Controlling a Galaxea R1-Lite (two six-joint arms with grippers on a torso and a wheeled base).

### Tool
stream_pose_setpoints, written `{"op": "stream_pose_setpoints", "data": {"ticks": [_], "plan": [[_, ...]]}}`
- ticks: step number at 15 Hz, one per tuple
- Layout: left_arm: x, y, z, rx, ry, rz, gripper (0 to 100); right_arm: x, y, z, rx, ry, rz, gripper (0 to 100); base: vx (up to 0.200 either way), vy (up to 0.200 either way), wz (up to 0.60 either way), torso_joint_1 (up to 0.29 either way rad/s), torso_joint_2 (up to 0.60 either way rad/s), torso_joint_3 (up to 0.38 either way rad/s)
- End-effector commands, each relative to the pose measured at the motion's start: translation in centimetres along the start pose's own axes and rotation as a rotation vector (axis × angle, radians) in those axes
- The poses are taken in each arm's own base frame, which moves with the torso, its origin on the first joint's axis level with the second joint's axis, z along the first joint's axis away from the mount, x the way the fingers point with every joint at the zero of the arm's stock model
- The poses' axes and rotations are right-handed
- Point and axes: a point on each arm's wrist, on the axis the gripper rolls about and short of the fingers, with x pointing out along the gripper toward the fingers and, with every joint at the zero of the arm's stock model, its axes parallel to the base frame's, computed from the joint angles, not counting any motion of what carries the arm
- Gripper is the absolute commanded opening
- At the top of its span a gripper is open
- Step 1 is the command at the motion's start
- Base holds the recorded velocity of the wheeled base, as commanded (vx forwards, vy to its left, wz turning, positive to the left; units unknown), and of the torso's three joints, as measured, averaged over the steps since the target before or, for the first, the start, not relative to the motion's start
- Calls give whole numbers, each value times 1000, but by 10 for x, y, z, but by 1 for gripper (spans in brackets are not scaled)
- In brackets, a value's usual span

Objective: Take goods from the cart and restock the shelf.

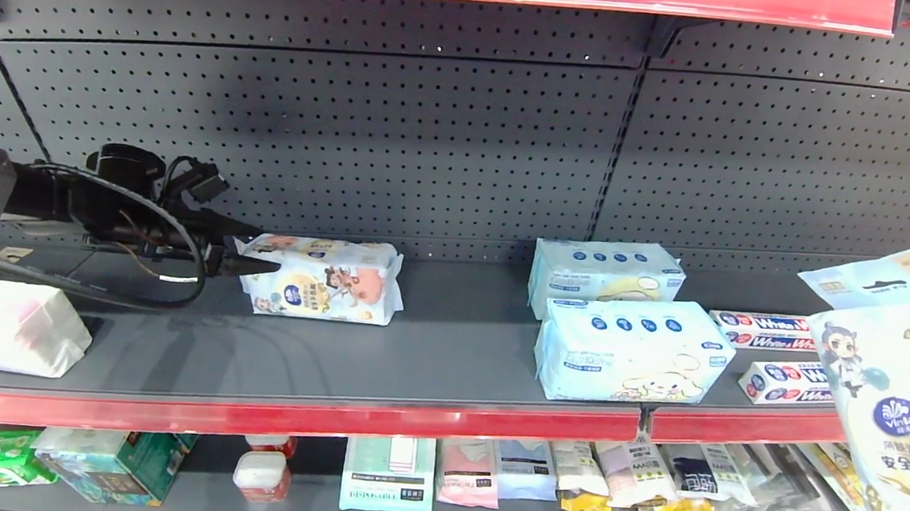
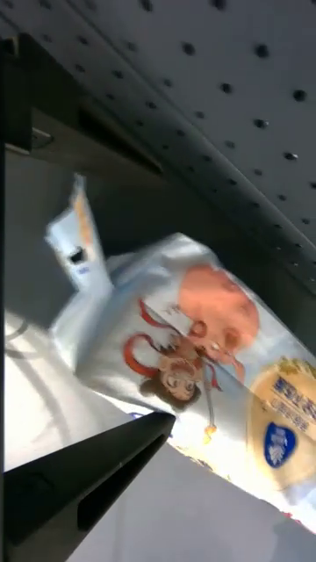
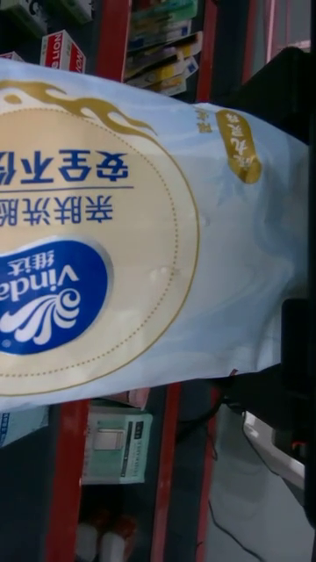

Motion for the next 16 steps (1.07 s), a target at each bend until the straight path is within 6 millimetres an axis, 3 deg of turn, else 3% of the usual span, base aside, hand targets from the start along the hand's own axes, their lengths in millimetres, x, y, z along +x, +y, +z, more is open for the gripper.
{"op": "stream_pose_setpoints", "data": {"ticks": [1, 10, 16], "plan": [[17, 1, -2, 10, -3, -27, 100, 1, 0, 0, -1, 8, 1, 0, 0, 0, 0, 0, 0, 0], [39, -11, 10, -5, -27, -134, 100, 0, 0, -3, -20, 7, -13, 0, 0, 0, 0, 0, 0, 0], [39, -14, 6, -38, -4, -149, 100, 0, -1, 0, -29, 0, -23, 0, 0, 0, 0, 0, 0, 0]]}}
